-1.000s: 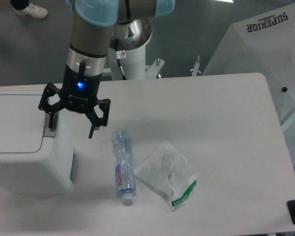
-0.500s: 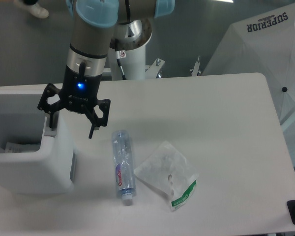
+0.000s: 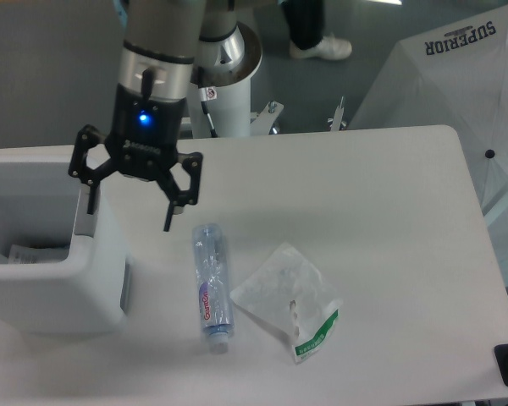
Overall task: Open the trash can
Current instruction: 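Raise the gripper up away from the opened trash can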
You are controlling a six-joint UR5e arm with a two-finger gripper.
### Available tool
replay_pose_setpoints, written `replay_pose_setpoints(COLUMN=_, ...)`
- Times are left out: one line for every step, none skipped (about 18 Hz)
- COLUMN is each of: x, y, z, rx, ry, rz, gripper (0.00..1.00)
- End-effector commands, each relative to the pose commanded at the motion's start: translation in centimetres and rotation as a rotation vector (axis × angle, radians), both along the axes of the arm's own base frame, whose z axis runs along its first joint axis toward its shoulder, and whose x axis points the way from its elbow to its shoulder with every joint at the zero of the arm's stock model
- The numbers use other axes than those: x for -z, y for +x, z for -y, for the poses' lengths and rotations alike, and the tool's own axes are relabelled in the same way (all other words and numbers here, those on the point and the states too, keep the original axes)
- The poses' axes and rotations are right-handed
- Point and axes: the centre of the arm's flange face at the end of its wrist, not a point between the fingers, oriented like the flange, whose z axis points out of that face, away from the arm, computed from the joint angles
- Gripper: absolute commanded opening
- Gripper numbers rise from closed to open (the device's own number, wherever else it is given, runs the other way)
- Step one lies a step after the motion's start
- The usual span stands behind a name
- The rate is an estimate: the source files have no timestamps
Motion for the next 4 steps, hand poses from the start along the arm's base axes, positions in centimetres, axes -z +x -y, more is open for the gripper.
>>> replay_pose_setpoints(x=0.4, y=-0.8, z=0.1, rx=-0.019, ry=-0.026, rz=-0.026, gripper=1.0)
replay_pose_setpoints(x=0.9, y=-1.4, z=0.0, rx=-0.021, ry=-0.06, rz=-0.062, gripper=1.0)
replay_pose_setpoints(x=1.4, y=-2.0, z=0.0, rx=-0.017, ry=-0.095, rz=-0.101, gripper=1.0)
replay_pose_setpoints(x=2.0, y=-2.6, z=0.0, rx=-0.006, ry=-0.128, rz=-0.135, gripper=1.0)
